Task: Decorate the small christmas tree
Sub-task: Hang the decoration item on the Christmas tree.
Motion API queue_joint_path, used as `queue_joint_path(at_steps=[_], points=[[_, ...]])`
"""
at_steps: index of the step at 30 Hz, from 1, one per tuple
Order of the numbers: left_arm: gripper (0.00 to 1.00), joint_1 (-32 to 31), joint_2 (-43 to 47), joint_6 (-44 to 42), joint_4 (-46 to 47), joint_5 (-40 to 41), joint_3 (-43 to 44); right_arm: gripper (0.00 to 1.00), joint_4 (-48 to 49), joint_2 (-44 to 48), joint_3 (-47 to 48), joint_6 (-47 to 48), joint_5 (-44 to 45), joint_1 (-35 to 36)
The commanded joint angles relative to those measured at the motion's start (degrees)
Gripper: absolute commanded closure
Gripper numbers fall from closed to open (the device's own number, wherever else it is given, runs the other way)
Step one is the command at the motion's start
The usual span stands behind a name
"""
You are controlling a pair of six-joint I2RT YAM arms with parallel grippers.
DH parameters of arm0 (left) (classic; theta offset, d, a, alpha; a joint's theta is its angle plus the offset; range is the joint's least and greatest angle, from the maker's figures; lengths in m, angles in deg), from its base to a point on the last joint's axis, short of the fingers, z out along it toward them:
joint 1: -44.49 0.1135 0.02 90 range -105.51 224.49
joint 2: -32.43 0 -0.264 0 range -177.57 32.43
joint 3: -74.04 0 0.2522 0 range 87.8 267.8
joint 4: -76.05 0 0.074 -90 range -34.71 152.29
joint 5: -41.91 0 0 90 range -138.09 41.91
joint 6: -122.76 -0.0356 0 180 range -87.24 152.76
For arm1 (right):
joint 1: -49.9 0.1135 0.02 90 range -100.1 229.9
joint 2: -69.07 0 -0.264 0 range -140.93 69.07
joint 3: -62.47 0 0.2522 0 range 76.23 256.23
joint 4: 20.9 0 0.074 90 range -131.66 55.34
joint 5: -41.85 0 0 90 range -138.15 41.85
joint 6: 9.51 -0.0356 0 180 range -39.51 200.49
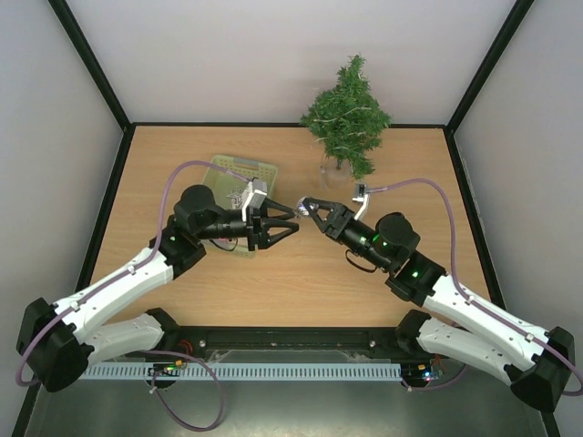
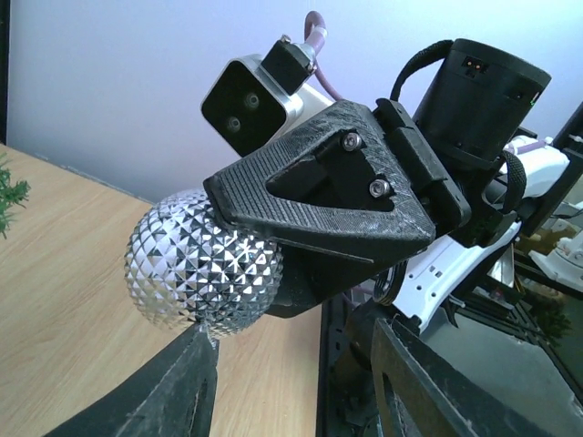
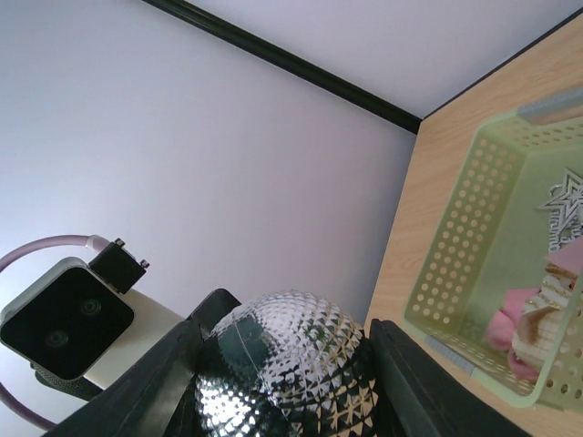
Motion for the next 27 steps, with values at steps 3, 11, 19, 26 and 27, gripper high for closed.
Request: queue_joint_path(at_steps=[3,11,19,26,27], points=[[0.56,-0.86,-1.92,-0.60,1.54,0.36,1.64,0.65,5.70,1.39,-1.78,-3.01,-2.12,0.18],[0.59,-1.04,-3.18,-2.38,1.01,1.27,1.80,0.65,6.48,2.04,-2.03,-3.71,-2.58,0.18],[0.46,-1.04,-2.66,-5.49,-2.15,3.49,1.89,0.65,3.72,2.32,-1.61,-1.58,-1.50,0.16],[0.48,-1.10,-2.72,-5.18,-0.85,2.34,0.95,0.65,5.71,2.23,-2.46,-3.14,-3.41,0.17],[0.51,-1.09,-2.83,-4.84,-0.12,1.92,0.75,0.65,6.18,2.19,-2.69,-3.52,-3.54,0.14]])
